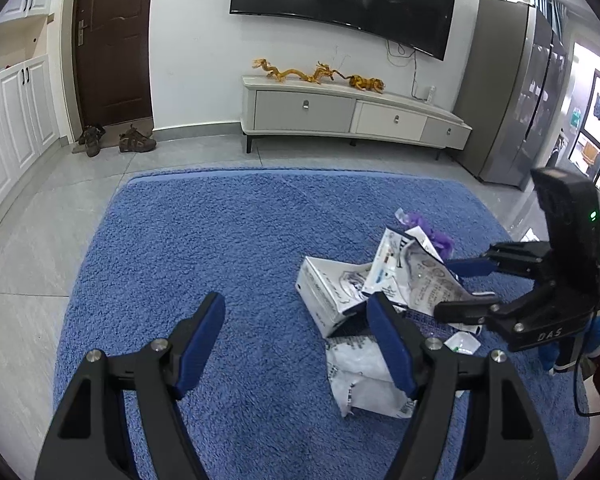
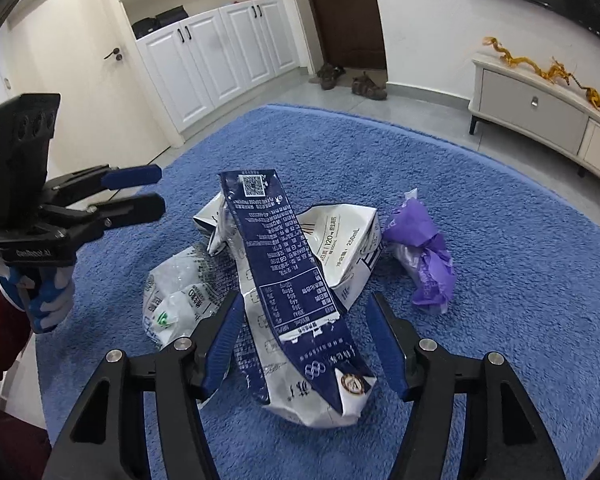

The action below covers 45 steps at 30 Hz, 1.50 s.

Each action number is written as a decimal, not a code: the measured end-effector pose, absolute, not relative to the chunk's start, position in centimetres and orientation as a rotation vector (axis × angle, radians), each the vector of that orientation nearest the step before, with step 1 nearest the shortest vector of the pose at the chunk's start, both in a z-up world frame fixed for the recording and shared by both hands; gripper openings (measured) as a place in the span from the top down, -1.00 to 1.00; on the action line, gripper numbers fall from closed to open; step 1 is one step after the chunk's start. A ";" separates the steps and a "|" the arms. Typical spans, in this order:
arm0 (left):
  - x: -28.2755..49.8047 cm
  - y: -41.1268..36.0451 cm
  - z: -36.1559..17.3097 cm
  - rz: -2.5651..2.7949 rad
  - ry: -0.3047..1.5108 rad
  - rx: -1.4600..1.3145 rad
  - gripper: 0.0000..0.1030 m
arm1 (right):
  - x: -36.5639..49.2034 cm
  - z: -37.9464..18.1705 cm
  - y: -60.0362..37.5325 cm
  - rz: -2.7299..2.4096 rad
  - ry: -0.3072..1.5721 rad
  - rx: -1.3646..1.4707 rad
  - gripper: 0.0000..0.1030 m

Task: Collect trash
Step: 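Grasp a blue milk carton with the right tool while the left tool grasps a white milk carton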

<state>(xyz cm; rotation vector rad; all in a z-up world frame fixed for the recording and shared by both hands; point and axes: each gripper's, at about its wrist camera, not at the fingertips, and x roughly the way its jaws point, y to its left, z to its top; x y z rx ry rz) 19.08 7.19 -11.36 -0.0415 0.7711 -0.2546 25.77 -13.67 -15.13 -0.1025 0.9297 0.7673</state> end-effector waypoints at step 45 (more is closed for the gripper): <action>25.5 -5.5 -14.4 -0.515 0.960 0.447 -0.40 | 8.0 -9.4 -41.1 0.204 0.669 0.281 0.43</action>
